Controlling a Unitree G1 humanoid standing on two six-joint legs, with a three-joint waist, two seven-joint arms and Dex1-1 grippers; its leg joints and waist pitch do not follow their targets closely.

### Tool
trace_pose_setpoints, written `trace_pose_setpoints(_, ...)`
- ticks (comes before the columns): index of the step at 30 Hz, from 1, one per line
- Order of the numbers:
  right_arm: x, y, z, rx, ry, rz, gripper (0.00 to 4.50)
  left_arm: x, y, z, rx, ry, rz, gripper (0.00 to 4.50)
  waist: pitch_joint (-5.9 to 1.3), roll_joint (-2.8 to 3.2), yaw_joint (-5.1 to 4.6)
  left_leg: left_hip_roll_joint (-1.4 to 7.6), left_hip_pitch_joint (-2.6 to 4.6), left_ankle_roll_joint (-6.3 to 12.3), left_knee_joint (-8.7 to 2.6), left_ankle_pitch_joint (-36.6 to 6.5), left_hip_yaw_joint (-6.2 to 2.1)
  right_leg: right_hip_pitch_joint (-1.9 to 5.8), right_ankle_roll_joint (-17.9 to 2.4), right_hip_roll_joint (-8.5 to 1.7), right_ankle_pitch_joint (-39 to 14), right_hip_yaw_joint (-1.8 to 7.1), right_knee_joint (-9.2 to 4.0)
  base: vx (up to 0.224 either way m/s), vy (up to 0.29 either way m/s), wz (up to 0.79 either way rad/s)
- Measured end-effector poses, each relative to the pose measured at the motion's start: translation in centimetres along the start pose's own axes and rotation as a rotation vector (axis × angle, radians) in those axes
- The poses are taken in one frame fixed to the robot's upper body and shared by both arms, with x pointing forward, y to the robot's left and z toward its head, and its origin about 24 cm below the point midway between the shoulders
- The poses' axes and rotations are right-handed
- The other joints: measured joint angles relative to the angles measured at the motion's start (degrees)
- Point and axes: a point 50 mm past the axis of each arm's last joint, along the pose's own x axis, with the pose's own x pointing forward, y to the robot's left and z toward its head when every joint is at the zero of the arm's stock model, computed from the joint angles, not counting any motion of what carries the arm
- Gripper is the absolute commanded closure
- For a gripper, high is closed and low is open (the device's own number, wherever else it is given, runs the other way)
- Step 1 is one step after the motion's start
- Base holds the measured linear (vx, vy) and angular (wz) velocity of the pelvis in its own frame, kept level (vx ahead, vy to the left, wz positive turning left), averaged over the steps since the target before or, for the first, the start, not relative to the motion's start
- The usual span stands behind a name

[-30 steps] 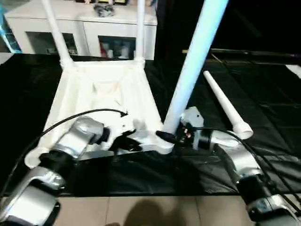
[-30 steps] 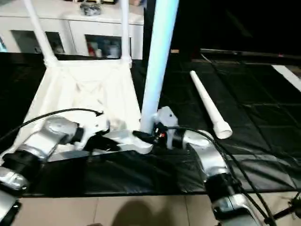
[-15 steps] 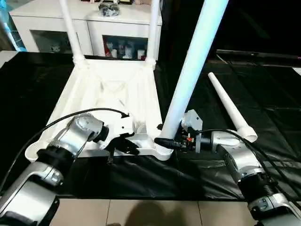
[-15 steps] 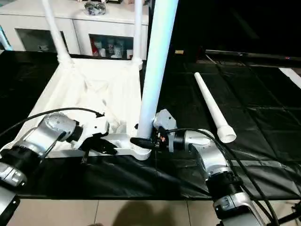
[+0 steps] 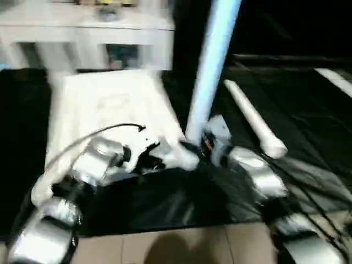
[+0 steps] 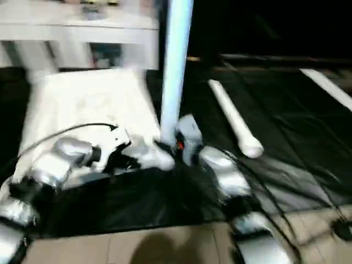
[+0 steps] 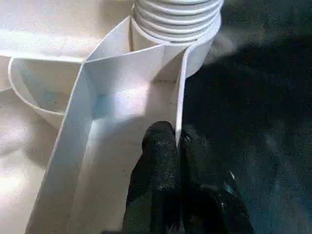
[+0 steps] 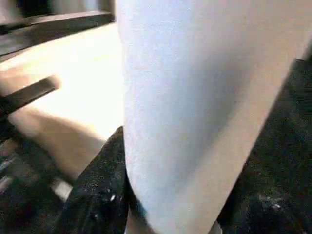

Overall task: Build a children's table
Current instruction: Rotate leg to tighten

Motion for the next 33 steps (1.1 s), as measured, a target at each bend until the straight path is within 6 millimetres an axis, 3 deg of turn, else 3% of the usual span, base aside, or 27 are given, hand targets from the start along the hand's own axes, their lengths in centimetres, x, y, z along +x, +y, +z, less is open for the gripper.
trace_pose_setpoints(4,1.2,-0.4,0.7,0.026,0.006,-0.102,2.57,0.8,-1.2,0.7,-0.071,-0.027,0.075,4.50,-0.01,-0.15,-0.67,0.07,-0.15,-0.16,-0.08,-0.1,0.03,-0.32,-0.4,0.06,0.2,-0.04,0.12,0.000,0.000,0.00)
trace_pose_setpoints(10,1.8,-0.6,1.1,0.014,0.027,-0.143,2.57,1.4,-1.8,1.4,-0.088,-0.031,0.127,4.50,-0.05,-0.29,0.01,0.19,0.00,-0.56,-0.32,-0.4,-0.04,-0.35,-0.4,0.20,0.2,-0.14,0.18,0.000,0.000,0.00)
trace_pose_setpoints(17,2.2,-0.5,1.2,0.024,0.038,-0.151,2.57,1.4,-1.7,1.4,-0.090,-0.029,0.151,4.50,-0.06,-0.29,-0.09,0.19,0.08,-0.64,-0.35,-0.4,-0.03,-0.34,-0.4,0.20,0.2,-0.14,0.16,0.000,0.000,0.00)
trace_pose_setpoints(18,2.2,-0.5,1.2,0.025,0.035,-0.151,2.01,1.4,-1.6,1.4,-0.090,-0.029,0.152,4.50,-0.05,-0.28,-0.10,0.19,0.08,-0.64,-0.34,-0.4,-0.03,-0.34,-0.4,0.20,0.2,-0.14,0.15,0.000,0.000,0.00)
trace_pose_setpoints(19,2.2,-0.5,1.2,0.025,0.035,-0.152,1.87,1.4,-1.6,1.4,-0.090,-0.029,0.153,4.50,-0.05,-0.29,-0.12,0.19,0.08,-0.64,-0.34,-0.4,-0.03,-0.34,-0.4,0.20,0.2,-0.14,0.13,0.000,0.000,0.00)
trace_pose_setpoints(26,1.7,-0.8,-0.6,0.066,0.075,-0.183,1.32,1.6,-1.6,1.4,-0.043,-0.044,0.145,4.50,0.07,-0.11,0.75,0.14,-0.06,-0.62,-0.45,-0.4,-0.05,-0.39,-0.4,0.19,0.2,-0.11,0.04,0.000,0.000,0.00)
trace_pose_setpoints(33,-0.8,-0.9,-2.8,0.066,0.053,-0.112,0.73,1.1,-0.5,1.4,0.049,-0.052,0.125,4.50,0.34,0.29,1.58,0.14,-0.26,-0.64,-0.56,-0.4,-0.04,-0.58,-0.3,0.21,0.2,-0.11,0.03,0.000,0.000,0.00)
